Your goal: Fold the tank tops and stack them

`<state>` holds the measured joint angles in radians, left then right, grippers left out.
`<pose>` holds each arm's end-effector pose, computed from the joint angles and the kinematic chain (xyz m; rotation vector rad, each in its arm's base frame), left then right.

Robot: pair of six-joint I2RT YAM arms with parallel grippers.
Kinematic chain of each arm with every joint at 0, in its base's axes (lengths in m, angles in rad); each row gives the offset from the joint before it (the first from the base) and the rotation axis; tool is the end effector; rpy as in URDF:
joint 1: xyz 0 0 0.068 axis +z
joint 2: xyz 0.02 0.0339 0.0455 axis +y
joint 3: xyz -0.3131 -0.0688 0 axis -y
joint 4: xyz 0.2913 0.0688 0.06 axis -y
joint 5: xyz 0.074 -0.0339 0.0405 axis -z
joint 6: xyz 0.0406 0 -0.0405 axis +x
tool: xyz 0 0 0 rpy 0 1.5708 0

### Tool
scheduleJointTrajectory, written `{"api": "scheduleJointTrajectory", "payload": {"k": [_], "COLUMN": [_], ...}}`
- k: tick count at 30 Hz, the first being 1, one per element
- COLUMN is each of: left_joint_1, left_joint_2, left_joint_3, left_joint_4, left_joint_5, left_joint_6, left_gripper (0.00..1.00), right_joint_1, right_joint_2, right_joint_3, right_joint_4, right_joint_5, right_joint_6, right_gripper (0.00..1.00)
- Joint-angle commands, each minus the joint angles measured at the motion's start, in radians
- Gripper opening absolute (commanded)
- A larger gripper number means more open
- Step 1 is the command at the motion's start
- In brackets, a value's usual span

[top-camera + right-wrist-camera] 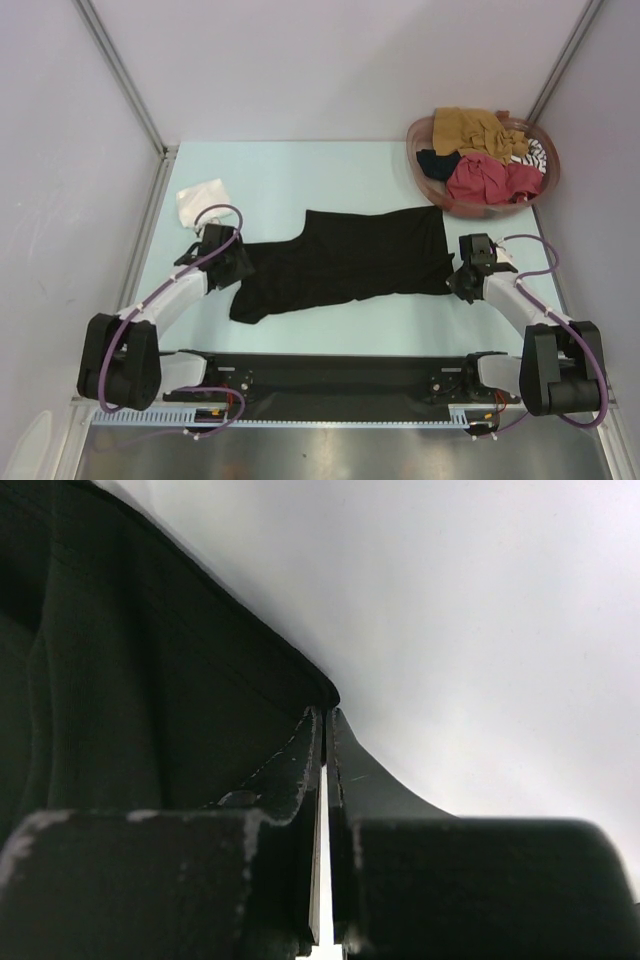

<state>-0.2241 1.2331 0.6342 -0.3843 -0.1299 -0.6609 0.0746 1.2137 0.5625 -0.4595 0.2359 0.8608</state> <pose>0.2488 -0.0513 0.1992 -0.6017 2.4795 -0.1806 0.2291 0.0076 0.1763 1.0738 2.3991 -0.0005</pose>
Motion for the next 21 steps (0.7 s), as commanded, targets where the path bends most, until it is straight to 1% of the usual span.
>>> {"api": "scheduleJointTrajectory", "payload": {"k": [1,5,7,10,15,16,18,19,21], "left_joint_1": [0.073,0.138,0.163,0.173,0.187,0.19,0.193,0.203,0.219], "left_joint_2": [0.026,0.087,0.144,0.235,0.324,0.357,0.396,0.411,0.457], "left_joint_3": [0.039,0.062,0.077,0.125,0.191,0.217,0.24,0.261,0.272], "left_joint_4": [0.07,0.119,0.136,0.145,0.157,0.154,0.147,0.145,0.159], "left_joint_5": [-0.019,0.003,0.007,0.009,0.009,0.013,0.022,0.032,0.045], "left_joint_6": [0.02,0.012,0.012,0.009,-0.006,-0.008,-0.008,-0.006,-0.009], "left_gripper": [0.58,0.59,0.58,0.58,0.6,0.56,0.44,0.29,0.14], "right_joint_1": [-0.002,-0.002,-0.002,-0.002,-0.002,-0.002,-0.002,-0.002,-0.001], "right_joint_2": [-0.016,-0.019,-0.02,-0.026,-0.043,-0.046,-0.051,-0.052,-0.051], "right_joint_3": [0.002,0.0,-0.003,-0.001,-0.003,-0.003,-0.004,-0.001,-0.001], "right_joint_4": [-0.011,-0.005,-0.005,-0.005,-0.01,-0.011,-0.014,-0.018,-0.024], "right_joint_5": [-0.007,-0.012,-0.014,-0.021,-0.03,-0.027,-0.027,-0.026,-0.024], "right_joint_6": [-0.012,-0.017,-0.017,-0.022,-0.032,-0.032,-0.036,-0.036,-0.036], "right_gripper": [0.0,0.0,0.0,0.0,0.0,0.0,0.0,0.0,0.0]}}
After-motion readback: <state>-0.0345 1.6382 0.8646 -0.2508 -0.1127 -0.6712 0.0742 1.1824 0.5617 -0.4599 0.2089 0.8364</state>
